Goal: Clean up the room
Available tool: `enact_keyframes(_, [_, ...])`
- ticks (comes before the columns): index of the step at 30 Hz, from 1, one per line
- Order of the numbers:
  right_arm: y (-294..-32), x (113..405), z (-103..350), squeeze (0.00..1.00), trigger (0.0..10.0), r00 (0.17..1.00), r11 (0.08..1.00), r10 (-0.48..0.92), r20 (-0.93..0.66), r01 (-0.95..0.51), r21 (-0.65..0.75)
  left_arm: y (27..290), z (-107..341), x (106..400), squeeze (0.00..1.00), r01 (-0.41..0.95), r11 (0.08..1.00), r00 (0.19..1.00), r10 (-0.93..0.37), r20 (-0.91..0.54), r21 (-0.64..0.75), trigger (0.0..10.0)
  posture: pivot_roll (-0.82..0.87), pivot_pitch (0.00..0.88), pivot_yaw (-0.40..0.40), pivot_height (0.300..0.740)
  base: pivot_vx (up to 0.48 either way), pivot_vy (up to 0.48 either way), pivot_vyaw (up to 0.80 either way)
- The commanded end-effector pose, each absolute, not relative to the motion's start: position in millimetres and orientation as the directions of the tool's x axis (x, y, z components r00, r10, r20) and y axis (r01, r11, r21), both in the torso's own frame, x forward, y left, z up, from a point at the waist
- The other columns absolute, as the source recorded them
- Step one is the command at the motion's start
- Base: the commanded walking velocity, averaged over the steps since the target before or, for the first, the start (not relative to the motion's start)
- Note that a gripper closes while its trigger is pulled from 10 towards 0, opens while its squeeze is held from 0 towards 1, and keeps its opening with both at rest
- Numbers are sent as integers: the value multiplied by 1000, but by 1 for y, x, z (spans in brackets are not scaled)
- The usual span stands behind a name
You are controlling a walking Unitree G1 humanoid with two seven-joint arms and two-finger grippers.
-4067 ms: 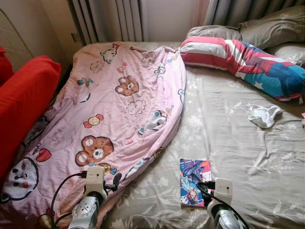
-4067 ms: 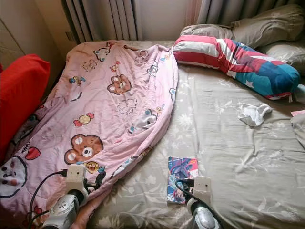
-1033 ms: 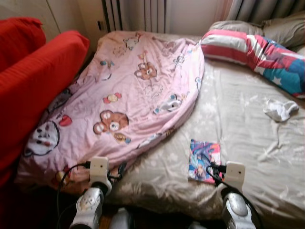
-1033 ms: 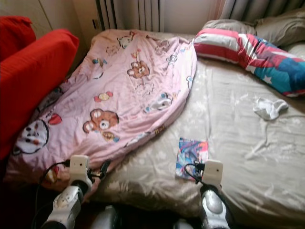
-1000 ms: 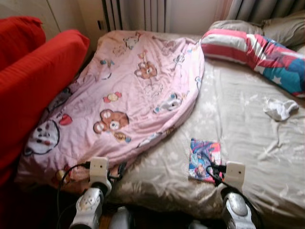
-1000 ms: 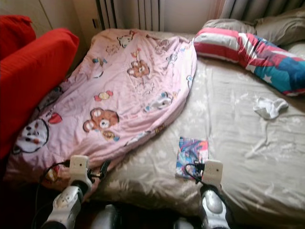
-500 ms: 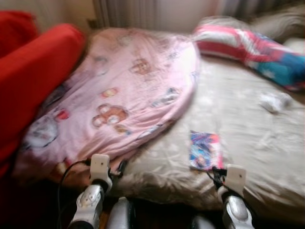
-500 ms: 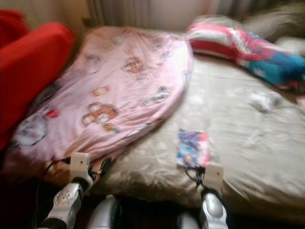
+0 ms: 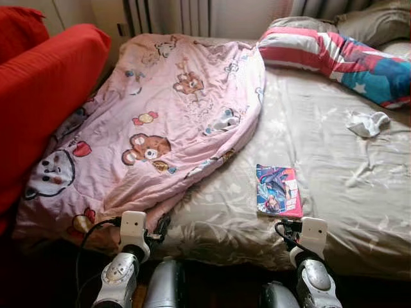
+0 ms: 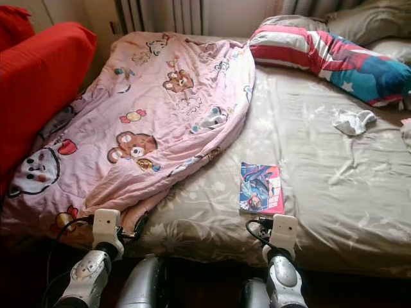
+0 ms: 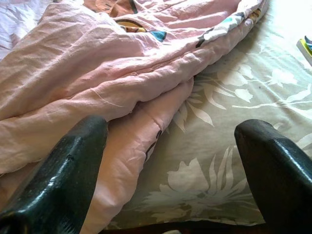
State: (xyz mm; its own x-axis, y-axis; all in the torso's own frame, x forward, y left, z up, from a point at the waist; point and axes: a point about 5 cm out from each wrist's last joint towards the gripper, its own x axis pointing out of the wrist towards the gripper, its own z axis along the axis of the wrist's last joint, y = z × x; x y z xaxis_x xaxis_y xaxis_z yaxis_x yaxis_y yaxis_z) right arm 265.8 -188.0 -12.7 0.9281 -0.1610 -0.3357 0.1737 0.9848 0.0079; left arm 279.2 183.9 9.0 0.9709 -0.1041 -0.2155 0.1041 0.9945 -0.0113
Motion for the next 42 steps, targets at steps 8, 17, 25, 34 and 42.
enact_keyframes(8, [-184,263,-16,0,10000,925,986,-152,-349,167,14,184,9,280,0,116,993,968,-114,-224,-6,10000,78,135,15,630,0,0,0])
enact_keyframes(17, [-185,262,-17,0,10000,923,983,-160,-350,180,24,184,9,280,0,117,993,967,-115,-226,-5,10000,82,147,18,630,0,0,0])
enact_keyframes(25, [-186,262,-19,0,10000,910,982,-167,-379,186,15,187,8,278,0,110,994,969,-107,-225,2,10000,83,152,17,625,0,0,0])
enact_keyframes(34, [-186,262,-17,0,10000,918,981,-172,-358,195,27,188,9,278,0,107,994,970,-104,-218,2,10000,85,157,19,585,0,0,0])
enact_keyframes(42, [-185,264,-16,0,10000,922,983,-164,-351,184,25,189,11,279,0,112,993,971,-103,-215,30,10000,84,159,22,585,31,-45,0])
